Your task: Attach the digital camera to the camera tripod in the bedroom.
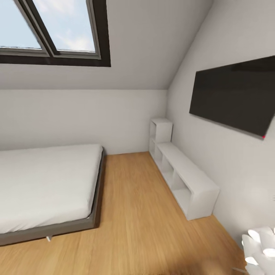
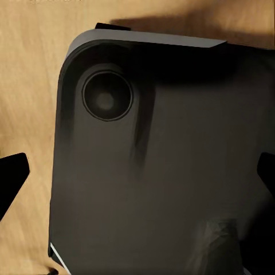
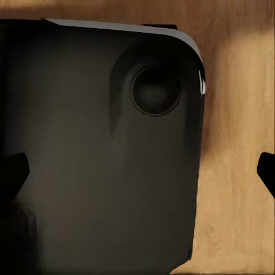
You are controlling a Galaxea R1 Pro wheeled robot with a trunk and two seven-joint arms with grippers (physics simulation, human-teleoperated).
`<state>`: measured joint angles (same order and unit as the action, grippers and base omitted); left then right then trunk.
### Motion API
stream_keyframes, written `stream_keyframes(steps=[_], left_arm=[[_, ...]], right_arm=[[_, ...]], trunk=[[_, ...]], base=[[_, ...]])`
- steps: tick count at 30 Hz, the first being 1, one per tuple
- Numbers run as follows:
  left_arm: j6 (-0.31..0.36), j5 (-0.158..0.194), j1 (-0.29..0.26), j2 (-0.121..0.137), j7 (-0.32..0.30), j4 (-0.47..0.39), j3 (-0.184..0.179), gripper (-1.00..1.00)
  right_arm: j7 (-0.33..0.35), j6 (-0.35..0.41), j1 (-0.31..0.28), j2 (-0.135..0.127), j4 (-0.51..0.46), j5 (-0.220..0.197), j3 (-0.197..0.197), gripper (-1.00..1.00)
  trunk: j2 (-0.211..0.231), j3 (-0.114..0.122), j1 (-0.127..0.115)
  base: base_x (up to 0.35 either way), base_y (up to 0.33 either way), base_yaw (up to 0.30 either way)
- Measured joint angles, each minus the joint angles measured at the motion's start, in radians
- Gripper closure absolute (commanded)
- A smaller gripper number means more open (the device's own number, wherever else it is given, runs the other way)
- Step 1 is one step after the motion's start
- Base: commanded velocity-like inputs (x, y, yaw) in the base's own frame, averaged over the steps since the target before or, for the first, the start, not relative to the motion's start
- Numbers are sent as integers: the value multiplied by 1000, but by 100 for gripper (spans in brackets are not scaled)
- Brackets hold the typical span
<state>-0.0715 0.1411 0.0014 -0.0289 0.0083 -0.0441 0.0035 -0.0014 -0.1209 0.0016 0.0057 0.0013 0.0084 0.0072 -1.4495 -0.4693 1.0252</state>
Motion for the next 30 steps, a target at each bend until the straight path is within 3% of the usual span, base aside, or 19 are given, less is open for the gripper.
stream_keyframes(steps=[30], left_arm=[[0, -1, 0, 1, 0, 0, 0, -100]], right_arm=[[0, 0, 0, 0, 0, 0, 0, -100]], trunk=[[0, 0, 0]], base=[[-44, 41, -221]])
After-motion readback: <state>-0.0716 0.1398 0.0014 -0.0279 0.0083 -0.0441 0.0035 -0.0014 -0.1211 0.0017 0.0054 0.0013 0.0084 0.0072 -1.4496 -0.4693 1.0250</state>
